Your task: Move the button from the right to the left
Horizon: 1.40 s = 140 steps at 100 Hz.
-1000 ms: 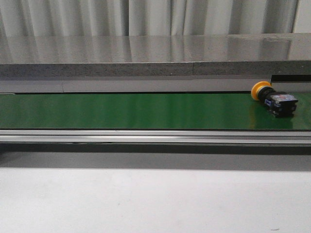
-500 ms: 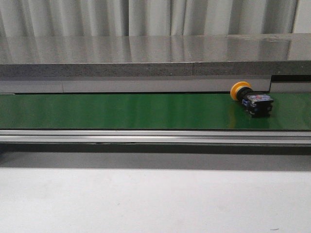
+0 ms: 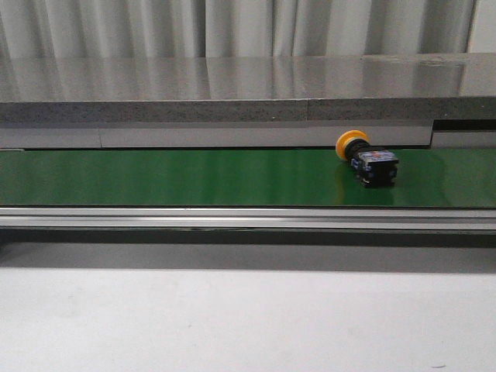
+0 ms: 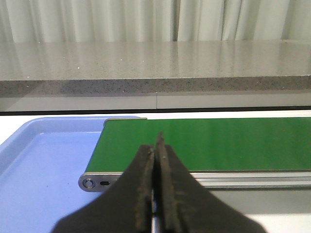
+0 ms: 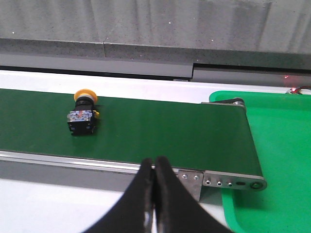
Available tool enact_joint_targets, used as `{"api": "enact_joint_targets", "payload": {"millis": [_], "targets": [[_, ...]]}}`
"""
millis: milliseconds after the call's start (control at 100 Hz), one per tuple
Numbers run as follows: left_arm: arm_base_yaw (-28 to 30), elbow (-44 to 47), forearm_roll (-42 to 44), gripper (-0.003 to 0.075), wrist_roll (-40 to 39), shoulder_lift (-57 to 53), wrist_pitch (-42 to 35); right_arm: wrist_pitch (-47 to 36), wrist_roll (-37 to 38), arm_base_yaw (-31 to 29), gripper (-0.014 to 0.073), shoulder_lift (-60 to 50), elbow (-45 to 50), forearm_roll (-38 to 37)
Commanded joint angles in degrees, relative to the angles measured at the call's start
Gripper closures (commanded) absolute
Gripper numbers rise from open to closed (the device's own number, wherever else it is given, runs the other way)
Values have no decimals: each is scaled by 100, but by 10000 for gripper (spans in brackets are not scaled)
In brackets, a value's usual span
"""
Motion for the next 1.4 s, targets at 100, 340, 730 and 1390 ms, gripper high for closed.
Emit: {"api": "enact_joint_targets", "payload": {"millis": [100,340,730,1390], "targets": [[-45,260,-21,741,-57,-184,-430,-394,-20,11,660,49,-144,39],[-45,260,-7,741,-57,-184,-430,-394,-20,11,660,49,-144,39],[-45,-346,-64,741,-57,28,-554,-394,-20,11,660,49,-144,39],[-45,-4026,-576,657,-29,3783,2155,-394,-20,11,660,49,-144,39]]}}
